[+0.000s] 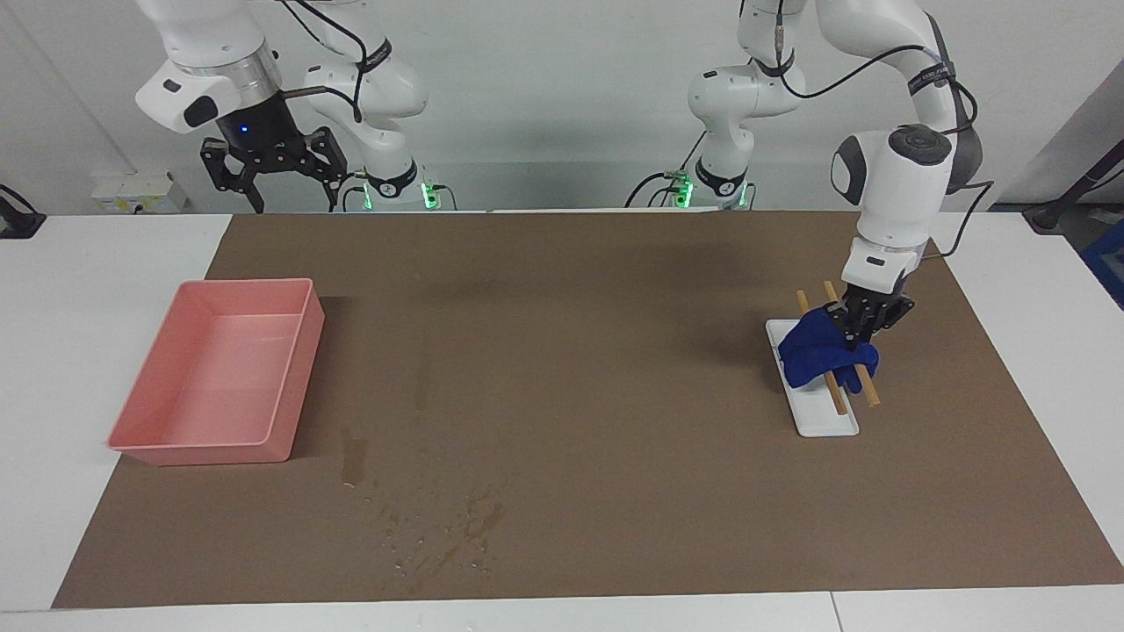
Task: Wipe water with towel using both arms
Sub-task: 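Close the left gripper on the blue towel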
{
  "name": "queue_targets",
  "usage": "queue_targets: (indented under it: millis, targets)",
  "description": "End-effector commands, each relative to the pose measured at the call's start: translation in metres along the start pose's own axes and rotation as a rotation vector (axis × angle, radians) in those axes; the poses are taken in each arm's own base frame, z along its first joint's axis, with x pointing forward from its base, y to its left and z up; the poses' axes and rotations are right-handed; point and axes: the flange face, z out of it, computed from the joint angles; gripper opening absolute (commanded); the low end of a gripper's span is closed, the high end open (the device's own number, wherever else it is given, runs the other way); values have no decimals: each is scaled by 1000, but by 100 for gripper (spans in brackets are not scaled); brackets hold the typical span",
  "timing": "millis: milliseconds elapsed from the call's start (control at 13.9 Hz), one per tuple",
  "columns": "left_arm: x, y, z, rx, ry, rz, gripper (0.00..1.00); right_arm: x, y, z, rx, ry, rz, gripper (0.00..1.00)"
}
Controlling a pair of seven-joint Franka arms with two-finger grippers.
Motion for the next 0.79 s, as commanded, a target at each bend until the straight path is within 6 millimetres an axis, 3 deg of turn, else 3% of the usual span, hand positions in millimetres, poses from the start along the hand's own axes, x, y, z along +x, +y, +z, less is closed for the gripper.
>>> queue_targets:
  millis: [0, 72, 288, 431, 575, 719]
  targets:
    - [0, -2, 1, 30, 11, 4, 12, -9, -2, 0, 22, -8, 18, 100]
    - [2, -3, 0, 32, 13, -2, 0, -9, -2, 0, 22, -8, 18, 100]
    - [3, -2, -3, 34, 12, 1, 0, -10, -2, 0, 22, -8, 18, 100]
    - [12, -2, -18, 35, 2, -46, 0, -10, -2, 0, 22, -8, 18, 100]
    - [23, 12, -46, -1, -37, -164, 0, -10, -2, 0, 22, -8, 18, 100]
    - [33, 34, -81, -154, -84, -294, 0, -10, -2, 0, 22, -8, 18, 100]
